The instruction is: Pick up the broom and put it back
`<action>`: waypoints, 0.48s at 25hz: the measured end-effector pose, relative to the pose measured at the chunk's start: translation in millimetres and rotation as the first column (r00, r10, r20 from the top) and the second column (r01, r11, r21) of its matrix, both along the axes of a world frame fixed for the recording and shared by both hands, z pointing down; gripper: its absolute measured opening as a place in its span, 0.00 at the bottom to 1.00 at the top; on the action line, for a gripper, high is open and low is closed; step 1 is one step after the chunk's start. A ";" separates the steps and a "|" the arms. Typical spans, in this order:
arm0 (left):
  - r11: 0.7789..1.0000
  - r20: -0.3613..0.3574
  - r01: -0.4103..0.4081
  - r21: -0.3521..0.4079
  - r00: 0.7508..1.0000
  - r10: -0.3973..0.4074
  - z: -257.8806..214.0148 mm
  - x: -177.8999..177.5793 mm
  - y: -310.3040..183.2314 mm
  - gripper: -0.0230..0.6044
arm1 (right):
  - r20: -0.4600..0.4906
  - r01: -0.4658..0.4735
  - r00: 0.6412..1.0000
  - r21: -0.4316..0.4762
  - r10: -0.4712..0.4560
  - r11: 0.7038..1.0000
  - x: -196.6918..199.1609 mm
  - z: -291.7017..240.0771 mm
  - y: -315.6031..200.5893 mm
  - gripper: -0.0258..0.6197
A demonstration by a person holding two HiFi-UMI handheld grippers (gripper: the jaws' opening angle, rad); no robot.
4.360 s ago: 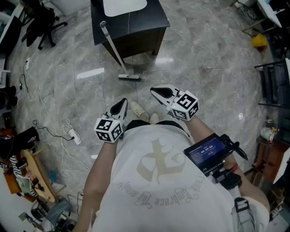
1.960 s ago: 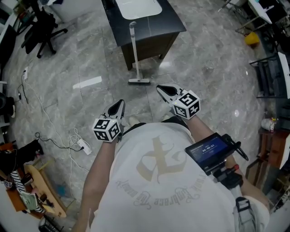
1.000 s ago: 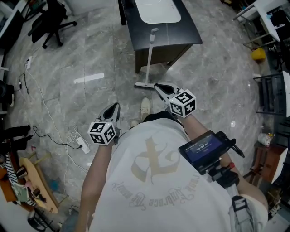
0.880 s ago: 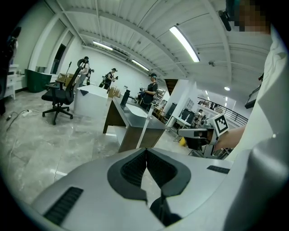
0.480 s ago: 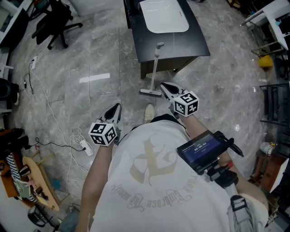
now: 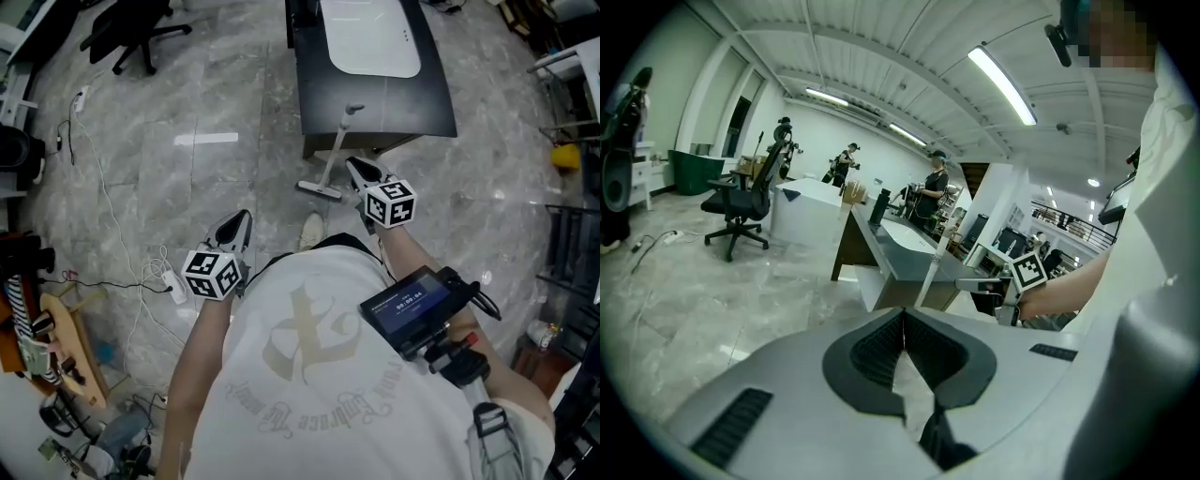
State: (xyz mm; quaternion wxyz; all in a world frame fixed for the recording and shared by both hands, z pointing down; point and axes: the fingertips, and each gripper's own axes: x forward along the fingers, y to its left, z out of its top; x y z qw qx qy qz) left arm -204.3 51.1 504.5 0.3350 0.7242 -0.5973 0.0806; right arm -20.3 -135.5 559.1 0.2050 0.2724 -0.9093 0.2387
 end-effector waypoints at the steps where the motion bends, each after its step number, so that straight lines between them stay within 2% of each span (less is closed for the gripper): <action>1: 1.000 0.004 0.009 -0.003 1.000 -0.009 1.5 -1.7 -3.8 0.06 | -0.008 0.000 1.000 -0.008 0.000 1.000 -0.8 8.4 -7.6 0.07; 7: 0.997 0.026 0.067 -0.041 0.997 -0.066 9.8 -20.1 -23.1 0.06 | -0.064 0.018 0.998 -0.079 -0.023 0.997 -14.9 60.9 -44.0 0.08; 10: 0.995 0.038 0.079 -0.053 0.996 -0.077 8.9 -21.6 -21.0 0.06 | -0.108 0.019 0.994 -0.107 -0.030 0.994 -18.5 81.6 -50.1 0.21; 12: 0.994 0.049 0.085 -0.068 0.995 -0.082 11.5 -21.0 -19.3 0.06 | -0.134 0.014 0.991 -0.121 -0.030 0.993 -18.9 93.8 -55.3 0.23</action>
